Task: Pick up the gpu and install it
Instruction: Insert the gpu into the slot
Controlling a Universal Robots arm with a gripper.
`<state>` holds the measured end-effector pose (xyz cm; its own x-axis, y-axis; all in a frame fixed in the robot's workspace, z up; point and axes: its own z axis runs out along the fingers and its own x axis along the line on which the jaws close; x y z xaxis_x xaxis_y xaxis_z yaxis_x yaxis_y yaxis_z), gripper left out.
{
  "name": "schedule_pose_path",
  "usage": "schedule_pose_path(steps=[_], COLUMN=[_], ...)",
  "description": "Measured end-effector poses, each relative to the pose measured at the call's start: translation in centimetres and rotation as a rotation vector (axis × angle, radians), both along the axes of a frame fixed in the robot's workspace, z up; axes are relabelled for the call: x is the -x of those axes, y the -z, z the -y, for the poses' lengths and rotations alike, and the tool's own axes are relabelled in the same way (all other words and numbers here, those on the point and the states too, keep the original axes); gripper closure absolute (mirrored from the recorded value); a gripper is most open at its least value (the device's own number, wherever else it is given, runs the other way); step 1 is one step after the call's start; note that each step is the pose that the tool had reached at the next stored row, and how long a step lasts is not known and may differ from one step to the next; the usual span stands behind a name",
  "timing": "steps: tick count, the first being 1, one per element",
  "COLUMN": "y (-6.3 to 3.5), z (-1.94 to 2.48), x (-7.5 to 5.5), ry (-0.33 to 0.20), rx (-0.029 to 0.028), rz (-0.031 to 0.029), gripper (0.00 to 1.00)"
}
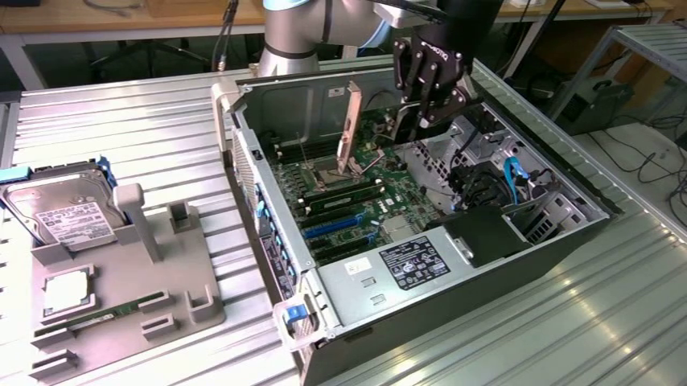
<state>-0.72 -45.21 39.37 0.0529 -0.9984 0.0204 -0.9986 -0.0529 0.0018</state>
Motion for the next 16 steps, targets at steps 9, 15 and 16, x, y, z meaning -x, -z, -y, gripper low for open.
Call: schedule_pose_path(steps=[9,15,16], y=[0.53,0.83,0.87], z=[0.0,0.0,0.0], x=[0.0,0.0,0.0], ry=[0.0,0.0,0.0], rx=[0.0,0.0,0.0], rz=[0.0,0.0,0.0], gripper=[0.72,0.72,0.72])
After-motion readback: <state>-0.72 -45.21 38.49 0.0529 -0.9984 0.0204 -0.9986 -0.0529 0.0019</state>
